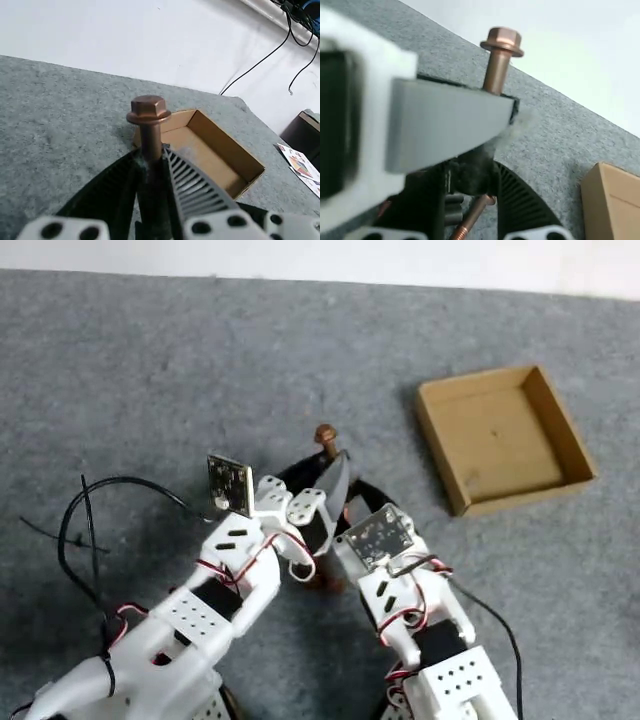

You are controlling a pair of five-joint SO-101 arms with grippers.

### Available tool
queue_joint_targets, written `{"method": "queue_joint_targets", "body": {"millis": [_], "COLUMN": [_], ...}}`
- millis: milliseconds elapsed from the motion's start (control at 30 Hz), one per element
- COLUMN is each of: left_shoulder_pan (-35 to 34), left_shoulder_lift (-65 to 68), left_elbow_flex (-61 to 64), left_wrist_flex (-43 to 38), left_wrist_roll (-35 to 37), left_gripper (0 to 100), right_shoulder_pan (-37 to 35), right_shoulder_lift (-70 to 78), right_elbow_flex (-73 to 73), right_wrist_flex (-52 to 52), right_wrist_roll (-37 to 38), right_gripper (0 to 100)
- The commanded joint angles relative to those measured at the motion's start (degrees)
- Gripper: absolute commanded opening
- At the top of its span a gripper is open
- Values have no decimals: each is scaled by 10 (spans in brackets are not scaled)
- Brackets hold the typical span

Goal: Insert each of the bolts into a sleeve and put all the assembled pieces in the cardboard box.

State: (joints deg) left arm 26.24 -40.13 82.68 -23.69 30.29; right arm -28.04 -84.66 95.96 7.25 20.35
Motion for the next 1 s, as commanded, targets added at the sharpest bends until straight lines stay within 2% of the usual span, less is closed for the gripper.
{"method": "queue_joint_targets", "body": {"millis": [0, 100, 200, 333, 533, 967], "left_shoulder_pan": [-27, -21, -17, -24, -45, -46], "left_shoulder_lift": [1, 1, 1, 1, 0, 0], "left_elbow_flex": [-2, -5, -11, -30, -32, -32], "left_wrist_flex": [-1, 7, 32, 63, 62, 62], "left_wrist_roll": [3, 18, 33, 34, 70, 70], "left_gripper": [97, 238, 327, 317, 309, 309], "right_shoulder_pan": [9, 9, 9, 9, 9, 9], "right_shoulder_lift": [-15, -15, -15, -15, -15, -15], "right_elbow_flex": [65, 65, 65, 65, 65, 65], "right_wrist_flex": [-5, -5, -5, -5, -5, -5], "right_wrist_roll": [-3, -3, -3, -3, -3, -3], "right_gripper": [5, 5, 5, 5, 5, 5]}}
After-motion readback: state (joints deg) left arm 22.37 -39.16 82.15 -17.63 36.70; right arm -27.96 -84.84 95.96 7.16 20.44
